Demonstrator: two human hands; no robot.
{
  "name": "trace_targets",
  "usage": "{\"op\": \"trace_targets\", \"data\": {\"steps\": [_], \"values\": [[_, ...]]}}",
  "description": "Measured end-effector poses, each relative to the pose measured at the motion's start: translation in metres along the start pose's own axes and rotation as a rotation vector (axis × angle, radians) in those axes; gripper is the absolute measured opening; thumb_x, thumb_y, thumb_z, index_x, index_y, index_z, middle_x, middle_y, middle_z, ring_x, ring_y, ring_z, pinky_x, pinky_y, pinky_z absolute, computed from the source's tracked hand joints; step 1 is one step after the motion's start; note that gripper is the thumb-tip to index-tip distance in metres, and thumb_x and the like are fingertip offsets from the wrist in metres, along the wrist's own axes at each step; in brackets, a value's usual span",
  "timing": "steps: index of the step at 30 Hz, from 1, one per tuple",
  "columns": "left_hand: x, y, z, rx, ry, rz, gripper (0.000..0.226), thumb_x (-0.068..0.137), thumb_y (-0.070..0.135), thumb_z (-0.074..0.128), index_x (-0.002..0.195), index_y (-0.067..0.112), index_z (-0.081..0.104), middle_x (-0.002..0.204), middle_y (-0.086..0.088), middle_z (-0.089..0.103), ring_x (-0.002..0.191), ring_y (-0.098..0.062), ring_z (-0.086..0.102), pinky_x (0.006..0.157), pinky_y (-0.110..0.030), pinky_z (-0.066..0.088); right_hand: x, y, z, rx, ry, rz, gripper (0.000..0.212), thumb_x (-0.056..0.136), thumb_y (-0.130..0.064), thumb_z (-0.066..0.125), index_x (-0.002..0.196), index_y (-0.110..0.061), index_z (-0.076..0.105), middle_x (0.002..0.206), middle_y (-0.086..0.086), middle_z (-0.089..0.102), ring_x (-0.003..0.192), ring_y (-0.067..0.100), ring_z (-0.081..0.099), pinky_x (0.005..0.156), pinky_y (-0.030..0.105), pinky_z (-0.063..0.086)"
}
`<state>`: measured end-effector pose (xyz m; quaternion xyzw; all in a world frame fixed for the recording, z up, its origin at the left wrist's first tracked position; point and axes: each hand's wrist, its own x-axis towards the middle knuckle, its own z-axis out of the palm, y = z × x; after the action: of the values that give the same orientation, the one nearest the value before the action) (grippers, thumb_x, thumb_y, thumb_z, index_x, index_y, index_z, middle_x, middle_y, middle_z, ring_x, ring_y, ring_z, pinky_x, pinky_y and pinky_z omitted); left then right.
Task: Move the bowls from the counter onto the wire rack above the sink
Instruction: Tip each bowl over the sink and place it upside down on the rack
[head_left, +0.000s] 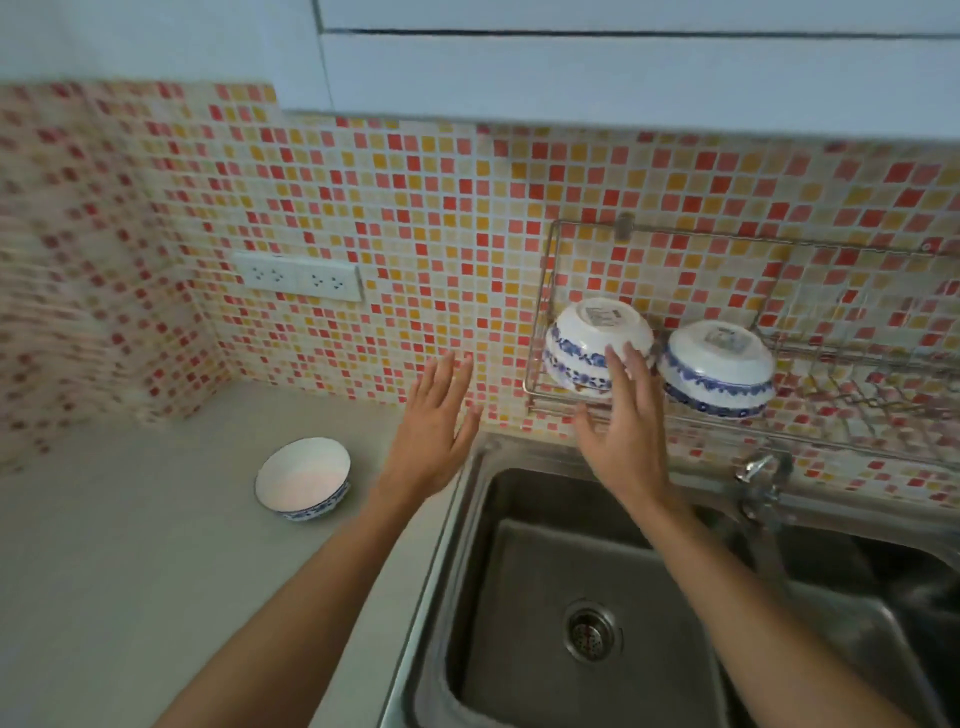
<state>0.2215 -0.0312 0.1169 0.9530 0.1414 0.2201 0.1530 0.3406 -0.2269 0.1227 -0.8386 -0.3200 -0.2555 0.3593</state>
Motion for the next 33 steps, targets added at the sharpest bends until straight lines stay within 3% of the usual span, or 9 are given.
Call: {"op": "trace_targets", "data": {"steps": [2,7,11,15,24,28,31,33], "values": [[-0.019,-0.036,-0.008,-0.026,-0.005,-0.119,0.059,0.099,0.048,0.022,0.149,0.030,-0.004,0.158,0.008,-0.010,0.144,-0.013,-0.016,0.117,-0.034,-0.006,-0.015,-0.037,0.027,0.103,-0.027,-0.128,0.063,0.085,-0.026,0.062,0.143,-0.010,0.042,0.150,0.011,0.037,0.140,0.024,0.032,0.111,0.038,0.034],[-0.068,-0.118,-0.012,-0.064,-0.013,-0.377,0.058,0.100,0.037,0.031,0.150,0.018,0.008,0.159,-0.002,-0.001,0.146,-0.023,-0.002,0.118,-0.037,0.003,-0.052,-0.106,0.104,0.209,-0.350,-0.225,0.059,0.087,-0.026,0.059,0.142,-0.011,0.044,0.147,0.007,0.041,0.138,0.019,0.034,0.111,0.039,0.038],[-0.101,-0.181,-0.003,-0.086,-0.043,-0.555,0.057,0.098,0.029,0.034,0.148,0.009,0.016,0.158,-0.013,0.007,0.145,-0.034,0.005,0.118,-0.040,0.006,-0.077,-0.135,0.167,0.243,-0.684,0.080,0.063,0.091,-0.036,0.058,0.147,-0.018,0.034,0.152,0.004,0.034,0.140,0.020,0.031,0.113,0.035,0.028],[-0.121,-0.224,0.011,-0.176,-0.074,-0.692,0.058,0.098,0.020,0.037,0.149,0.007,0.012,0.158,-0.013,0.005,0.144,-0.034,0.006,0.116,-0.040,0.010,-0.091,-0.154,0.220,0.304,-0.894,0.431,0.074,0.090,-0.046,0.060,0.149,-0.013,0.029,0.152,0.010,0.036,0.139,0.025,0.035,0.113,0.035,0.029],[-0.100,-0.295,0.035,-0.351,-0.111,-0.861,0.062,0.099,0.019,0.038,0.147,0.000,0.005,0.158,-0.015,0.005,0.146,-0.025,0.005,0.116,-0.031,0.007,-0.088,-0.180,0.319,0.441,-0.972,0.842,0.080,0.083,-0.055,0.060,0.146,-0.016,0.030,0.144,0.008,0.045,0.123,0.031,0.052,0.096,0.048,0.050],[-0.092,-0.310,0.043,-0.372,-0.135,-0.872,0.062,0.098,0.016,0.040,0.147,0.000,0.006,0.158,-0.013,0.010,0.145,-0.026,0.013,0.114,-0.030,0.012,-0.085,-0.190,0.344,0.584,-0.949,1.078,0.048,0.089,-0.034,0.063,0.129,-0.015,0.043,0.129,0.008,0.051,0.099,0.036,0.065,0.077,0.045,0.059],[-0.092,-0.310,0.048,-0.409,-0.112,-0.892,0.062,0.096,0.009,0.042,0.148,0.003,0.010,0.156,-0.012,0.017,0.143,-0.028,0.021,0.113,-0.031,0.016,-0.088,-0.191,0.357,0.593,-0.893,1.108,0.042,0.087,-0.009,0.054,0.128,-0.014,0.044,0.132,0.010,0.049,0.108,0.036,0.061,0.071,0.046,0.060],[-0.093,-0.309,0.048,-0.435,-0.058,-0.920,0.058,0.095,0.008,0.043,0.147,0.005,0.017,0.152,-0.014,0.030,0.137,-0.032,0.032,0.110,-0.034,0.025,-0.089,-0.191,0.355,0.618,-0.852,1.123,0.041,0.085,-0.003,0.048,0.124,-0.013,0.045,0.132,0.009,0.048,0.113,0.034,0.057,0.067,0.043,0.060]]}}
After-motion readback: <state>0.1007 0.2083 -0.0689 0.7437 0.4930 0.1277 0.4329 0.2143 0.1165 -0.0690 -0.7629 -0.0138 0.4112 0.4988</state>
